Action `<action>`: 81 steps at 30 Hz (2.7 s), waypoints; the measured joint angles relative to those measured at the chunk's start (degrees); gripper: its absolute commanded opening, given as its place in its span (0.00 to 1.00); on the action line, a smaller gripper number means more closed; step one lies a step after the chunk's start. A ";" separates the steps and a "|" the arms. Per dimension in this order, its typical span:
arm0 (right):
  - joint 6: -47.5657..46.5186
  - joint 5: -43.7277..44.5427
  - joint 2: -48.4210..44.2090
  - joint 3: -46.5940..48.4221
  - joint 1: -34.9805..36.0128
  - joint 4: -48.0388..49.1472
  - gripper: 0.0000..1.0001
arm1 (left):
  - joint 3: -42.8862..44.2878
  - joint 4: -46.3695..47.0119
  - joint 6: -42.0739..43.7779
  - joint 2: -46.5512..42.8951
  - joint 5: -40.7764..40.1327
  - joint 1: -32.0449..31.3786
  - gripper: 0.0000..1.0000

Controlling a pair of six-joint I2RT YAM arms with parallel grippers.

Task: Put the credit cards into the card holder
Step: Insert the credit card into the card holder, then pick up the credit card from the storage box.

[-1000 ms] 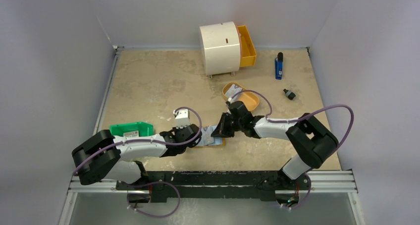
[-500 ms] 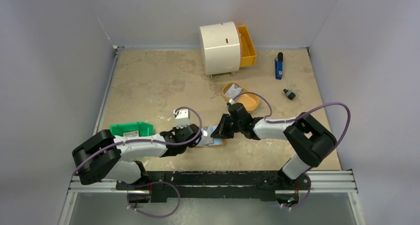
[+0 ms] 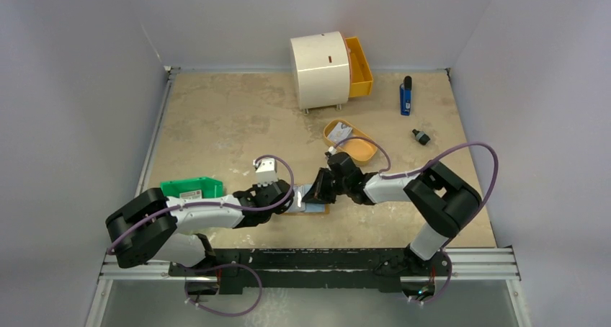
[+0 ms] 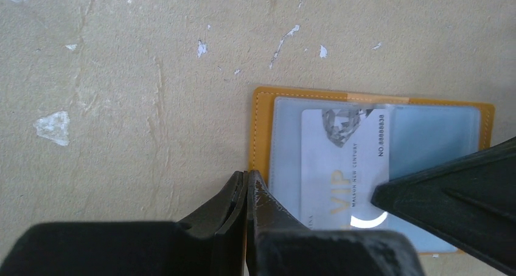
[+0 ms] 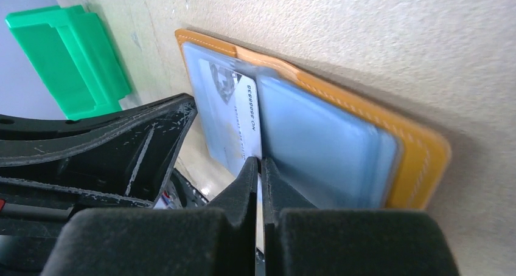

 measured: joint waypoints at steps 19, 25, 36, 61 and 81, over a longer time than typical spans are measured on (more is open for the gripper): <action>-0.85 -2.45 1.51 1.73 1.86 -0.13 0.36 | -0.24 1.51 -0.46 -0.11 1.84 0.00 0.00; -1.53 -2.80 1.53 2.27 2.19 -0.44 0.36 | -0.87 2.21 -0.50 -0.68 2.51 0.00 0.00; -4.76 -3.69 1.88 4.96 3.15 -5.11 0.42 | -1.77 1.57 -0.63 -2.36 2.99 0.15 0.00; -14.29 20.72 -28.81 10.03 -18.12 -29.57 0.62 | -0.81 -8.81 1.60 -26.91 -2.23 0.00 0.60; -6.62 18.14 4.57 26.95 -25.20 -23.39 0.53 | -0.81 -8.61 1.07 -24.57 -2.32 0.00 0.58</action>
